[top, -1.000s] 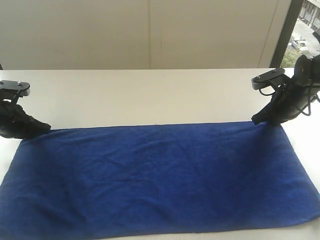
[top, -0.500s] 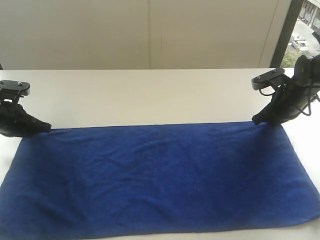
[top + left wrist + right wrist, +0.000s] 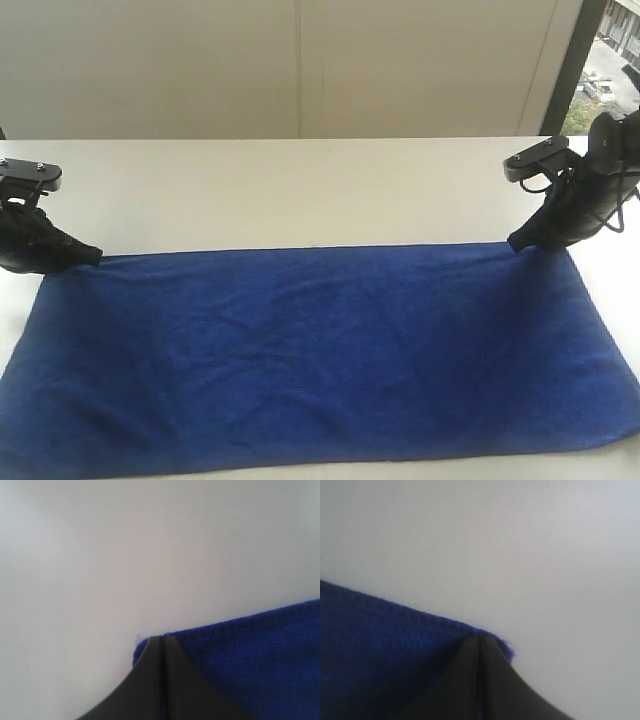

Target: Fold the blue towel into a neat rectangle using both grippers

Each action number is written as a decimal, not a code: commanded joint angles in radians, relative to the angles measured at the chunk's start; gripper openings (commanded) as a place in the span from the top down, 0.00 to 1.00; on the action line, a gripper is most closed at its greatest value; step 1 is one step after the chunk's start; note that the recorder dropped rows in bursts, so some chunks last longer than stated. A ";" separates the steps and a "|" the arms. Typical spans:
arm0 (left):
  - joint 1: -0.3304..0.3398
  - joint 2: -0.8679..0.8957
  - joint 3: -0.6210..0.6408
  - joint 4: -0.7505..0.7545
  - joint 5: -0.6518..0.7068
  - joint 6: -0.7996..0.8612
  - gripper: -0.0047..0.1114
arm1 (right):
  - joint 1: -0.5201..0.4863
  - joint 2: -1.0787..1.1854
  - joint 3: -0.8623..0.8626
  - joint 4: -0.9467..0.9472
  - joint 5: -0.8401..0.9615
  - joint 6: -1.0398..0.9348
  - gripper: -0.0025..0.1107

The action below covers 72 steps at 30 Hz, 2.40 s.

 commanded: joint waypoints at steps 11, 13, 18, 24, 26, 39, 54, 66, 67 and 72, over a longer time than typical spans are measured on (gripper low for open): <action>0.001 -0.119 0.001 -0.005 0.089 0.000 0.96 | -0.009 -0.084 0.005 0.014 0.018 0.009 0.98; 0.001 -0.157 0.001 -0.005 0.119 0.000 0.96 | -0.009 -0.108 0.005 0.034 0.051 0.011 0.98; 0.001 -0.277 0.001 0.000 0.316 0.003 0.96 | 0.002 -0.226 0.042 0.087 0.147 0.011 0.98; 0.001 -0.346 0.028 -0.006 0.644 0.003 0.96 | 0.043 -0.440 0.259 0.102 0.185 0.062 0.98; -0.008 -0.413 0.147 -0.015 0.649 0.003 0.96 | 0.072 -0.540 0.373 0.162 0.159 0.067 0.98; -0.028 -0.839 0.673 -0.085 0.462 -0.165 0.96 | 0.129 -0.759 0.891 0.166 0.030 0.294 0.98; -0.028 -0.836 0.782 -0.023 0.308 -0.176 0.96 | 0.129 -0.652 0.916 -0.126 -0.086 0.490 0.98; -0.028 -0.745 0.782 0.157 0.312 -0.190 0.96 | 0.129 -0.623 0.898 -0.160 -0.105 0.491 0.98; -0.028 -0.733 0.782 0.157 0.308 -0.190 0.96 | 0.129 -0.623 0.891 -0.160 -0.102 0.491 0.98; -0.028 -0.689 0.782 0.153 0.277 -0.190 0.96 | 0.129 -0.619 0.887 -0.197 -0.105 0.491 0.98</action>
